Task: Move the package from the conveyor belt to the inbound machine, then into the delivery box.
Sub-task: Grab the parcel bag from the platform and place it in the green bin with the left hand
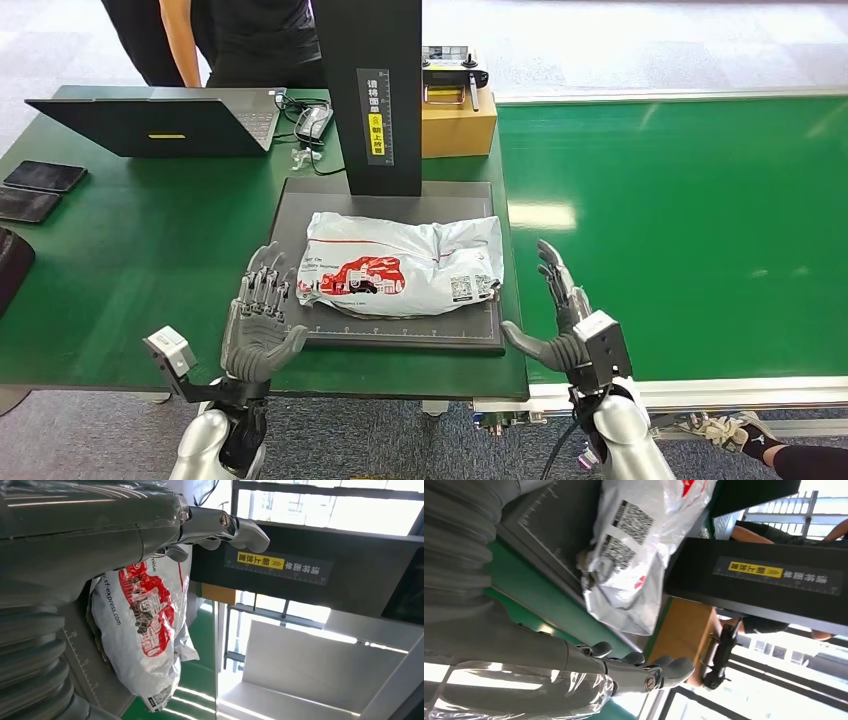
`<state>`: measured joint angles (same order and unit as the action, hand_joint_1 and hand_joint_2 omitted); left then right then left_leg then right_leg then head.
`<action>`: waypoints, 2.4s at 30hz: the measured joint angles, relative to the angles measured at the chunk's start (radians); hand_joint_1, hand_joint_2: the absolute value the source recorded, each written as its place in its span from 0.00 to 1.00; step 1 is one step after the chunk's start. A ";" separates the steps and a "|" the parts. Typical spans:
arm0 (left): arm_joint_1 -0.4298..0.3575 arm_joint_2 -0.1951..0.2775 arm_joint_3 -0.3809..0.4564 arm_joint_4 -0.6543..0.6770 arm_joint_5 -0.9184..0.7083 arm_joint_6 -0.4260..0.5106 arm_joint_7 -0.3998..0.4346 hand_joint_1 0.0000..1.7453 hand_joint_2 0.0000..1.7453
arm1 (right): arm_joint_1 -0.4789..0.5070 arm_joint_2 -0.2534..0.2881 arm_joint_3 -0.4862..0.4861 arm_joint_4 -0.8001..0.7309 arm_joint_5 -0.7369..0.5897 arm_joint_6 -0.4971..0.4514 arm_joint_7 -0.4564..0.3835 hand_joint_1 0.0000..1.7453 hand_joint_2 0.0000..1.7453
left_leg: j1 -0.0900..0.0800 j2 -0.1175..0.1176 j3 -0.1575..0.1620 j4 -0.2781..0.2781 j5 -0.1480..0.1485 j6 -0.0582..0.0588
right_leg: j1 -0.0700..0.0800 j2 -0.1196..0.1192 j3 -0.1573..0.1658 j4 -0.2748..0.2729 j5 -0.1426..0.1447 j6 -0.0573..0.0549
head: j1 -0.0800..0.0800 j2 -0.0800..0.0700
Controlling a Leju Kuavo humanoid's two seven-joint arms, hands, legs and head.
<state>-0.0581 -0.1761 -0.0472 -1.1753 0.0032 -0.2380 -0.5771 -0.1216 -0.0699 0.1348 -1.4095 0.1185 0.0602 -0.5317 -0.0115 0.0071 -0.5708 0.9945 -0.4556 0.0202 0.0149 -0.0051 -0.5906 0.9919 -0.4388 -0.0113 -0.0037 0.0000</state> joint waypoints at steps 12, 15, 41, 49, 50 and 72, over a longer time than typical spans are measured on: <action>0.002 -0.019 -0.026 -0.004 -0.077 -0.041 0.024 0.00 1.00 | 0.132 0.096 -0.132 -0.118 0.061 0.034 0.092 0.00 1.00 | 0.000 0.001 0.001 0.000 -0.001 0.000 | 0.000 0.000 0.000 0.000 0.000 0.000 | 0.000 0.000; -0.006 -0.022 -0.036 -0.004 -0.122 -0.010 0.023 0.00 1.00 | 0.142 0.105 -0.154 -0.130 0.059 0.053 0.093 0.00 1.00 | 0.000 0.001 0.001 0.000 -0.001 0.000 | 0.000 0.000 0.000 0.000 0.000 0.000 | 0.000 0.000; -0.030 -0.024 -0.202 -0.108 -0.573 0.239 0.072 0.00 1.00 | 0.165 0.119 -0.200 -0.161 0.060 0.094 0.080 0.00 1.00 | 0.000 0.001 0.001 0.000 -0.001 0.000 | 0.000 0.001 0.000 0.000 0.000 0.000 | 0.000 0.000; -0.084 -0.016 -0.252 -0.085 -0.779 0.392 0.117 0.00 1.00 | 0.149 0.120 -0.201 -0.150 0.061 0.101 0.076 0.00 1.00 | 0.000 0.001 0.001 0.000 -0.001 0.000 | 0.000 0.000 0.000 0.000 0.000 0.000 | 0.000 0.000; -0.099 -0.015 -0.264 -0.078 -0.828 0.422 0.138 0.00 1.00 | 0.144 0.121 -0.201 -0.147 0.063 0.102 0.075 0.00 1.00 | 0.000 0.001 0.001 0.000 0.000 0.000 | 0.000 0.000 0.000 0.000 0.000 0.000 | 0.000 0.000; -0.309 -0.010 -0.391 0.226 -1.168 0.355 0.543 0.00 1.00 | 0.151 0.161 -0.200 -0.146 0.106 0.113 0.079 0.00 1.00 | 0.000 0.001 0.001 0.000 0.000 0.000 | 0.000 0.001 0.000 0.000 0.000 0.000 | 0.000 0.000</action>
<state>-0.3672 -0.1866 -0.4381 -0.9495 -1.1653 0.1165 -0.0338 0.0292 0.0910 -0.0650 -1.5556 0.2249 0.1734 -0.4529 -0.0117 0.0081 -0.5702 0.9947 -0.4559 0.0206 0.0146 -0.0045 -0.5905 0.9919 -0.4387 -0.0111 -0.0037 0.0000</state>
